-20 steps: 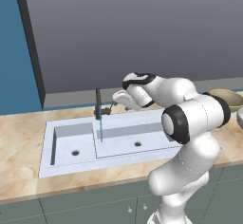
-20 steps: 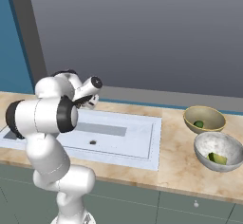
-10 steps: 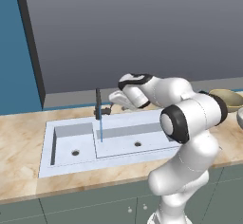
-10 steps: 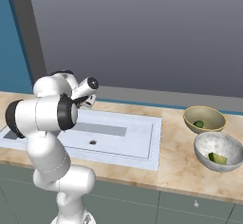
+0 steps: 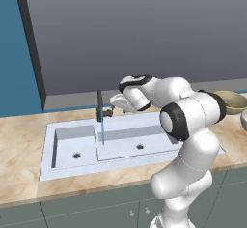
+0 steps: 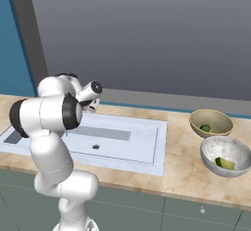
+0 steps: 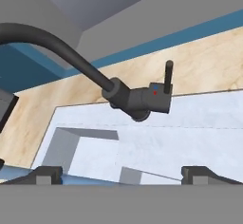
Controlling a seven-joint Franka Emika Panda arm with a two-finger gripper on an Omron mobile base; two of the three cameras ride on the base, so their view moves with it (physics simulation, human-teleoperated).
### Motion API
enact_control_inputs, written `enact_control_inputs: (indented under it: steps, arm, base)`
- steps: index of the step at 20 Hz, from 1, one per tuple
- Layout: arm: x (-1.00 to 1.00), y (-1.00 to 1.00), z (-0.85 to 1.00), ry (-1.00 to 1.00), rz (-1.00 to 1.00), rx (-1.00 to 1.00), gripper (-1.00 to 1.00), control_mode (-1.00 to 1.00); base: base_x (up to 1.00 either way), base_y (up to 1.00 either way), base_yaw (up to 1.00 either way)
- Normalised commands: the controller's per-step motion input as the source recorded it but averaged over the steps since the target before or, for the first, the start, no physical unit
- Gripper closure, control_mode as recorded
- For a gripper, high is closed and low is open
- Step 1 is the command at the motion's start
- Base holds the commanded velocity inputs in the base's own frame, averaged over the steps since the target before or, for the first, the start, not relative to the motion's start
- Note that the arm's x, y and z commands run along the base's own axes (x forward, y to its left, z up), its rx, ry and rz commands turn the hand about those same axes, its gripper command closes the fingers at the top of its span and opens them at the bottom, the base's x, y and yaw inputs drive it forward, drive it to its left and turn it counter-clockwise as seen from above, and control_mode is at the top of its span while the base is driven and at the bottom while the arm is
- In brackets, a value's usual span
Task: Pick the lemon wedges from the sink and place them in one bowl. Place the avocado in the other bowl. Then turn off the sink faucet.
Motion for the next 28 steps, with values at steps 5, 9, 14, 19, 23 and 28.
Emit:
enact_control_inputs:
  steps: [5,9,14,19,23,28]
  arm:
    - [0.11,0.00,-0.07,0.00,0.00,0.00,-1.00,-1.00]
    - [0.13,0.00,-0.08,0.00,0.00,0.00,-1.00,-1.00]
    - [0.13,0.00,-0.10,0.00,0.00,0.00,-1.00,-1.00]
    - [0.11,0.00,-0.09,0.00,0.00,0.00,-1.00,-1.00]
    - [0.15,0.00,-0.07,0.00,0.00,0.00,-1.00,-1.00]
    - [0.13,0.00,-0.08,0.00,0.00,0.00,-1.00,-1.00]
  base:
    - [0.00,0.00,0.00]
    - [0.00,0.00,0.00]
    - [0.00,0.00,0.00]
    - [0.00,0.00,0.00]
    - [0.00,0.00,0.00]
    - [0.00,0.00,0.00]
